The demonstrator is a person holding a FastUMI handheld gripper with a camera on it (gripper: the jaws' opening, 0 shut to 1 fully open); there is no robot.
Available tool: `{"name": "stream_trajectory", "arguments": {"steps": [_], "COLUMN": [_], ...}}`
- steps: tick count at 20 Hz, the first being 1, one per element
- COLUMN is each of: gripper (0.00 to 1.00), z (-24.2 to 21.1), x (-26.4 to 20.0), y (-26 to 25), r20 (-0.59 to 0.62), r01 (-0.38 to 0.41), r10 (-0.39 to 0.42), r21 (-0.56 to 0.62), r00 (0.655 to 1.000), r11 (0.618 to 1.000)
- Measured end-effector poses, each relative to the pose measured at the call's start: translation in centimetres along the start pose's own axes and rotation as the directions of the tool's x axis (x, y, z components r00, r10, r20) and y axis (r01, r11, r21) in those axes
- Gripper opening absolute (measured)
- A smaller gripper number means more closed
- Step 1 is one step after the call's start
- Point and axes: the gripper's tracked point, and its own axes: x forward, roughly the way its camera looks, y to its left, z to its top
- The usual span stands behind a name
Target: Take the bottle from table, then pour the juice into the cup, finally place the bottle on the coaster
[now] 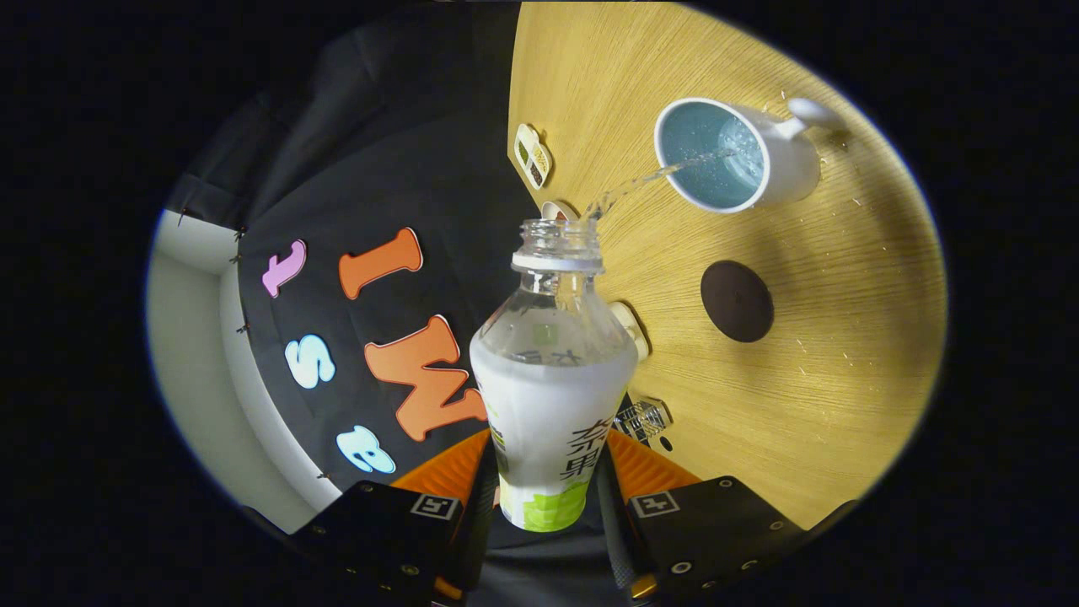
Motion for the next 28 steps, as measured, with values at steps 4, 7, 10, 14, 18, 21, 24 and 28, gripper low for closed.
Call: {"name": "stream_trajectory", "arguments": {"steps": [4,7,10,14,18,21,24,28], "gripper": [0.59,0.59,0.59,0.59,0.59,0.59,0.59,0.59], "z": [0.3,0.4,0.7,0.9,0.8,1.0,1.4,1.7], "x": [-0.4,-0.3,-0.4,-0.3,-0.4,-0.4,-0.7,-0.8], "y": [0.5,0.6,0.5,0.5,0.7,0.7,0.9,0.5], "r20": [-0.004,-0.009,-0.007,-0.007,-0.012,-0.013,-0.006,-0.008], "r01": [-0.003,0.002,0.012,0.014,0.014,0.016,0.017,0.032], "r10": [0.003,-0.001,-0.012,-0.014,-0.012,-0.014,-0.017,-0.031], "r21": [0.04,0.047,0.06,0.083,0.106,0.119,0.126,0.12], "r00": [1.0,1.0,1.0,1.0,1.0,1.0,1.0,0.999], "r11": [0.999,0.999,0.998,0.996,0.994,0.993,0.992,0.992]}}
